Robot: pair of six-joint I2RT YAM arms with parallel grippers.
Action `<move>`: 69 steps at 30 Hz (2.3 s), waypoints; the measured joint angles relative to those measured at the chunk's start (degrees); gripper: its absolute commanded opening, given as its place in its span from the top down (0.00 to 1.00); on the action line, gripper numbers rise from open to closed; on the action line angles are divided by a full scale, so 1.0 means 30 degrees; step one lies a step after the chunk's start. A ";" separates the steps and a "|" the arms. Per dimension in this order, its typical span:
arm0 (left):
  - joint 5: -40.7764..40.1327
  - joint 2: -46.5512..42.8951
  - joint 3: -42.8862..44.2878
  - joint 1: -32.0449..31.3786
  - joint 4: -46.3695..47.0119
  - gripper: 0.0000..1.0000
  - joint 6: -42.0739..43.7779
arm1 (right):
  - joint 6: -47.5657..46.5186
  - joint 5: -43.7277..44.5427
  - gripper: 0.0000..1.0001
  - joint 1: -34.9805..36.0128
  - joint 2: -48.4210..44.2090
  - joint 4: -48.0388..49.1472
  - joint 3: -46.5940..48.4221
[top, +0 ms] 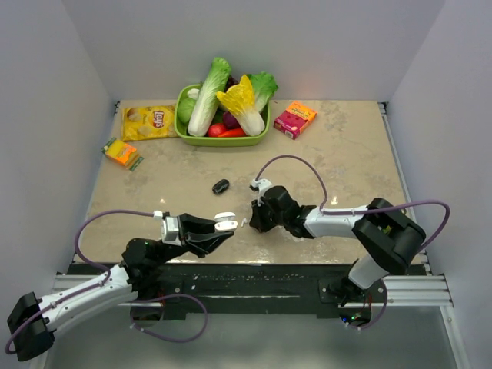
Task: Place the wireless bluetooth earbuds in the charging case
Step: Pick up the earbud from the center of the board.
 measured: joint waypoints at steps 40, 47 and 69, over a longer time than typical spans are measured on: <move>-0.0029 -0.0284 0.0000 -0.0109 -0.0568 1.00 -0.0131 | 0.0852 0.1501 0.50 -0.0182 0.0918 -0.5916 0.6047; -0.0036 -0.0306 -0.0007 -0.0146 -0.0554 1.00 -0.0131 | 0.2259 0.3322 0.70 0.0306 0.2375 -0.9668 0.8517; -0.0095 -0.1180 -0.0007 -0.0233 0.0153 1.00 -0.0175 | 0.2790 0.3541 0.34 0.0087 0.6258 -1.5650 1.4243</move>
